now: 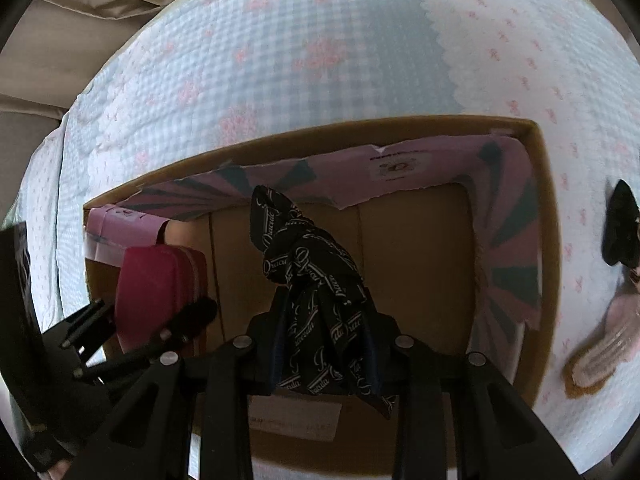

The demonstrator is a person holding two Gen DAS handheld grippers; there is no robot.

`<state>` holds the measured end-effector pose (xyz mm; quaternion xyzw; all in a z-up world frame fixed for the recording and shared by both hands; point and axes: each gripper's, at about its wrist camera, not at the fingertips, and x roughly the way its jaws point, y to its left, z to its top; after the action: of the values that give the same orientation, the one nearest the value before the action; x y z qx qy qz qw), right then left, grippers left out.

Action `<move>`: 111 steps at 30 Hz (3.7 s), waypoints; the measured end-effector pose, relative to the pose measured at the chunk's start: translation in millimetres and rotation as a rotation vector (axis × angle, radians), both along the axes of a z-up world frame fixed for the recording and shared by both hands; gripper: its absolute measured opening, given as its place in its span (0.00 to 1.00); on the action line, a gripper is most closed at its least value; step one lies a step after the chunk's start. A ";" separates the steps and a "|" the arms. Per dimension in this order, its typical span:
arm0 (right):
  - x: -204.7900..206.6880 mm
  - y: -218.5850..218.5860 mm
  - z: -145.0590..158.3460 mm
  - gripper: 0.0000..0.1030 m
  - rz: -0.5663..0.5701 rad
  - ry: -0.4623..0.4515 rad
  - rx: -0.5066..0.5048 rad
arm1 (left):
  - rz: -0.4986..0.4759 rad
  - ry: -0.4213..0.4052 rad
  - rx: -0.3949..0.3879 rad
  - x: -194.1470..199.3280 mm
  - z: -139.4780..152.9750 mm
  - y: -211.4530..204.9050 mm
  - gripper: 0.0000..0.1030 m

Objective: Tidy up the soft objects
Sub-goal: 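Carry the magenta pouch and black scarf over the cardboard box with both tools, then open both tools to drop the pouch and scarf into the box, then grasp the fluffy earmuff headband with the left tool while the right tool grasps the orange pompom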

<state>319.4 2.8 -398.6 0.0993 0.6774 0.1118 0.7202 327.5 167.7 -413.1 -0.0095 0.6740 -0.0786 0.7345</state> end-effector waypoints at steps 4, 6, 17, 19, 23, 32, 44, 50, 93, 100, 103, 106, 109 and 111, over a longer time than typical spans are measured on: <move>7.9 3.9 -5.9 0.71 0.017 -0.014 -0.032 | -0.063 -0.040 0.022 -5.7 5.3 -6.0 1.00; 12.3 6.3 -8.5 0.99 0.029 -0.027 -0.021 | -0.099 -0.069 0.042 -10.0 10.4 -8.4 1.00; 7.8 8.4 13.5 0.99 0.035 -0.090 -0.028 | -0.091 -0.124 0.058 -28.3 40.8 -4.5 1.00; 3.0 7.5 23.4 0.99 0.036 -0.109 -0.033 | -0.086 -0.142 0.054 -33.1 52.2 -1.0 1.00; -10.4 1.9 48.7 0.99 0.039 -0.154 -0.041 | -0.075 -0.185 0.054 -44.0 79.1 0.0 1.00; -59.3 -5.5 123.3 0.99 0.037 -0.282 -0.059 | -0.028 -0.314 0.035 -96.8 157.3 7.0 1.00; -150.7 -55.6 219.4 1.00 -0.023 -0.461 -0.065 | -0.015 -0.457 -0.031 -169.4 232.4 -25.6 1.00; -195.8 -119.3 240.5 1.00 -0.098 -0.527 -0.107 | -0.073 -0.501 -0.050 -195.6 249.8 -81.2 1.00; -145.6 -439.9 -26.1 0.95 -0.248 -0.414 -0.089 | -0.300 -0.319 -0.065 -114.8 -33.4 -376.2 0.68; -130.2 -436.6 -45.8 0.71 -0.261 -0.402 -0.063 | -0.373 -0.309 -0.078 -112.7 -41.8 -386.0 0.46; -125.1 -434.8 -51.5 0.59 -0.259 -0.394 -0.059 | -0.388 -0.306 -0.084 -111.7 -41.7 -388.0 0.42; -124.4 -433.8 -50.8 0.43 -0.253 -0.400 -0.068 | -0.377 -0.300 -0.095 -109.3 -40.7 -387.1 0.39; -123.9 -434.7 -50.9 0.37 -0.261 -0.394 -0.082 | -0.364 -0.301 -0.101 -108.0 -37.9 -384.6 0.38; -124.5 -435.5 -49.3 0.36 -0.269 -0.394 -0.078 | -0.353 -0.310 -0.105 -107.3 -34.1 -383.2 0.37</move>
<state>194.9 -432.7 -448.0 0.1371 0.5084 0.0059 0.8501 220.2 -215.4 -447.2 0.0825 0.5393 -0.2415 0.8025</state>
